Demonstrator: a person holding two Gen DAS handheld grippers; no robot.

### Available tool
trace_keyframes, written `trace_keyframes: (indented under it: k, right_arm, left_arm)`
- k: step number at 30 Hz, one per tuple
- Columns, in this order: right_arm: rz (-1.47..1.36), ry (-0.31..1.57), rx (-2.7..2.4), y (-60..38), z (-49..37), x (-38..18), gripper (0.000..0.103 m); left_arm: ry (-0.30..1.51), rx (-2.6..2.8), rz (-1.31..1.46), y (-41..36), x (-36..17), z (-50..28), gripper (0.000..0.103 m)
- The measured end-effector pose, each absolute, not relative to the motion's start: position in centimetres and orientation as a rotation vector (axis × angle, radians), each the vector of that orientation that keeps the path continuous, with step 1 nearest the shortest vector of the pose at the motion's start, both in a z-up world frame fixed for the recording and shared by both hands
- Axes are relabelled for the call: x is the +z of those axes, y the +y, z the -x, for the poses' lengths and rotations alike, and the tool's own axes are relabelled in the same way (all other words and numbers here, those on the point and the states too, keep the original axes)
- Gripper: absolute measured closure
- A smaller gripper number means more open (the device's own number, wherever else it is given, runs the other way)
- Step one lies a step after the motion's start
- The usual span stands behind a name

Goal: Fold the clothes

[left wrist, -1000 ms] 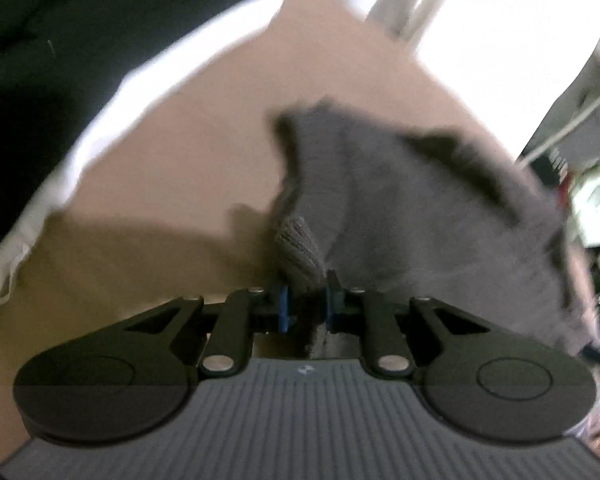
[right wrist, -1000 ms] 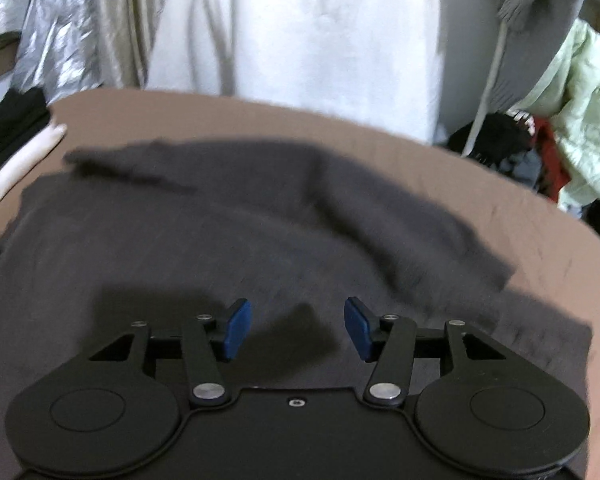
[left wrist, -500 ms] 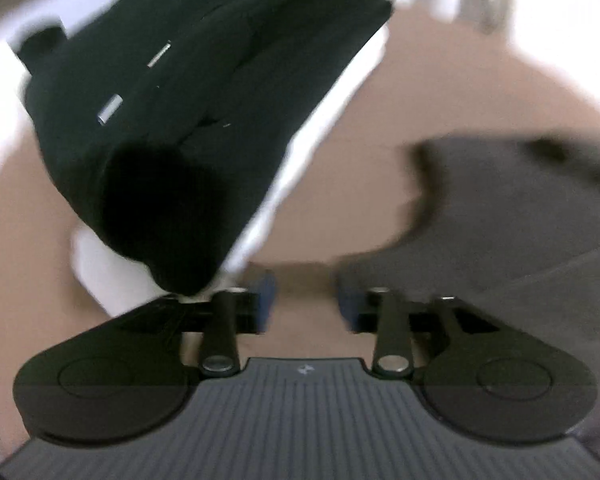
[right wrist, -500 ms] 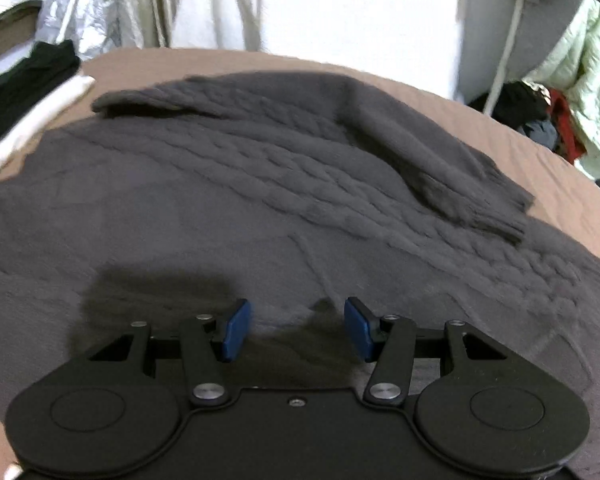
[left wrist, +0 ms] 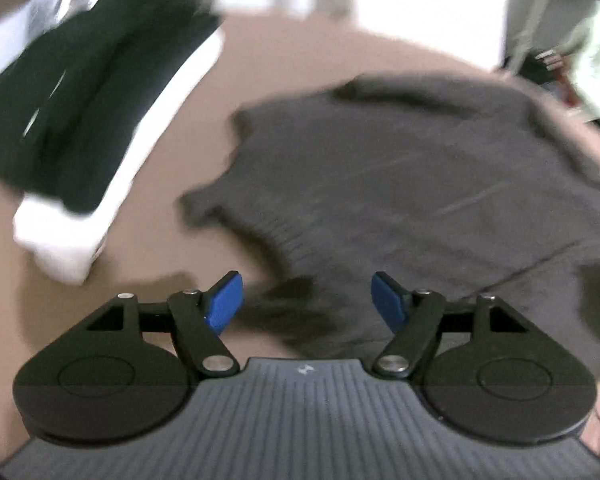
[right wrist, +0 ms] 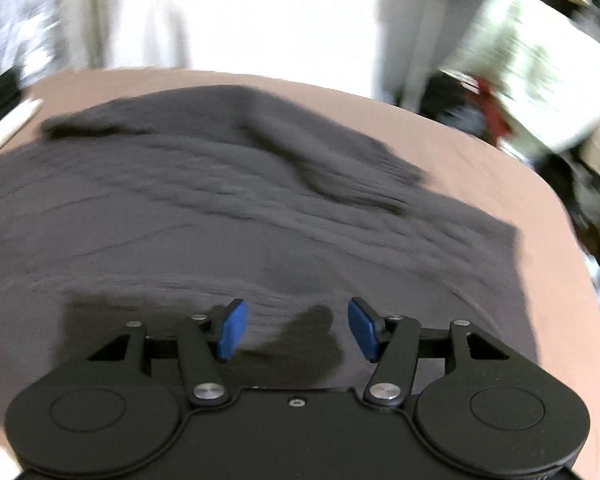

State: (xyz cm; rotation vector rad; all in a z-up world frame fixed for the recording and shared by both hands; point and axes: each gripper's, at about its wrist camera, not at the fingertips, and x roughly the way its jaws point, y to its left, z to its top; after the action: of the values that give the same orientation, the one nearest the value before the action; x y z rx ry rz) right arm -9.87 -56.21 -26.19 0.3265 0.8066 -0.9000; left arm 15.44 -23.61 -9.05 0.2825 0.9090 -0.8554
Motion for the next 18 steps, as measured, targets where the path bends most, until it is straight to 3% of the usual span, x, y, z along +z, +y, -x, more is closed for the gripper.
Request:
trace_keyframes:
  k: [4, 10, 11, 12, 14, 18]
  right_arm:
    - [-0.513, 0.744, -0.978, -57.2, 13.7, -26.7, 0.032]
    - [-0.774, 0.658, -0.874, -56.9, 15.7, -30.6, 0.033]
    - [-0.743, 0.641, -0.860, -56.4, 15.4, -31.0, 0.057]
    - [-0.654, 0.653, -0.860, -55.7, 14.5, -30.6, 0.092]
    - [-0.439, 0.692, -0.864, -54.3, 12.5, -29.5, 0.091]
    - [-0.253, 0.578, -0.857, -53.3, 10.2, -23.5, 0.092]
  left_arm:
    - [0.905, -0.958, -0.279, -24.6, -9.0, -14.3, 0.032]
    - [1.045, -0.951, -0.349, -25.8, -12.7, -15.0, 0.032]
    - [1.058, -0.942, -0.347, -25.8, -12.9, -15.1, 0.032]
    - [1.068, -0.935, -0.346, -25.8, -13.1, -15.2, 0.032]
    - [1.016, -0.949, -0.351, -25.8, -12.7, -14.7, 0.032]
    - [0.930, -0.983, -0.312, -25.4, -11.4, -14.6, 0.032]
